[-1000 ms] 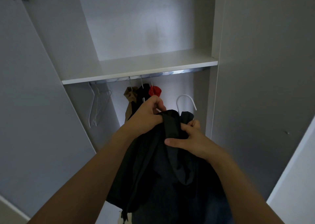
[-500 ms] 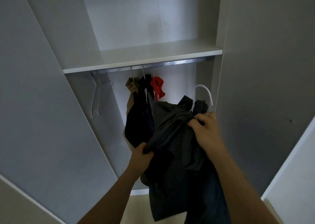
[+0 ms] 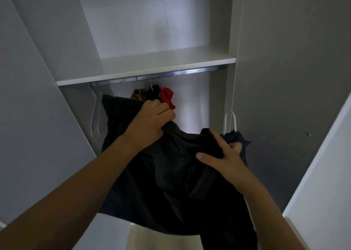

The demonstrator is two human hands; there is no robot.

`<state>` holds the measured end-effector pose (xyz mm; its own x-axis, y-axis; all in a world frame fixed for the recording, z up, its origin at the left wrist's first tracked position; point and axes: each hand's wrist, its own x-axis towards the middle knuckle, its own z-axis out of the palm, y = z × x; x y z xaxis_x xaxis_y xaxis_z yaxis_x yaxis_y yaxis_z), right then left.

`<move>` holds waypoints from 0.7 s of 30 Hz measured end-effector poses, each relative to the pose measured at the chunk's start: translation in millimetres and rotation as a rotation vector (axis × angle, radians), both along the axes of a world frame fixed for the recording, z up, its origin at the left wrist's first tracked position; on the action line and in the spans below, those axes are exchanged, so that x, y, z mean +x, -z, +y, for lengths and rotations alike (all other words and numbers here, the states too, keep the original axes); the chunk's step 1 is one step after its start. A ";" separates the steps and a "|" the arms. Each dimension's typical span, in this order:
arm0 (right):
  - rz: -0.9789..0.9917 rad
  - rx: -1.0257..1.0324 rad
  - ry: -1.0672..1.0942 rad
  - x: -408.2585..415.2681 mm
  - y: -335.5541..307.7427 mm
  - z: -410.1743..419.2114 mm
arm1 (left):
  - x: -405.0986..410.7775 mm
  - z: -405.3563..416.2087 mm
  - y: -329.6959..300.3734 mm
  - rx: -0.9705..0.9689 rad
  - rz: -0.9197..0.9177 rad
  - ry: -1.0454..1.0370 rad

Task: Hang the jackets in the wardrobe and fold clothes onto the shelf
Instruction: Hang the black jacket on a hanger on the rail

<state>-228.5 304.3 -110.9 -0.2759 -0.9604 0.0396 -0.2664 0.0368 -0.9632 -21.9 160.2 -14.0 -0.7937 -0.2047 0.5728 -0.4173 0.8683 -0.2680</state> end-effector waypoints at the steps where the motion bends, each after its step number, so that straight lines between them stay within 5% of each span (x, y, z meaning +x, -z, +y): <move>1: 0.027 -0.006 -0.023 2.7 -3.1 -1.7 | -5.5 3.6 -3.6 0.021 -0.006 0.036; 8: 0.263 -0.072 0.006 22.1 -4.1 -17.7 | -28.9 25.1 -4.9 0.320 0.101 0.182; 12: 0.130 -0.123 0.225 17.8 3.4 -21.4 | -10.2 5.7 7.6 0.357 0.060 -0.070; 15: 0.098 -0.153 0.255 17.6 5.2 -21.3 | 8.2 -7.8 37.5 0.569 0.004 -0.308; 18: 0.199 -0.097 0.209 25.6 8.6 -20.0 | 9.9 -10.6 61.9 0.843 0.260 -0.357; 21: 0.239 -0.047 0.191 20.4 14.5 -15.8 | 3.9 -7.0 61.9 0.692 0.277 -0.253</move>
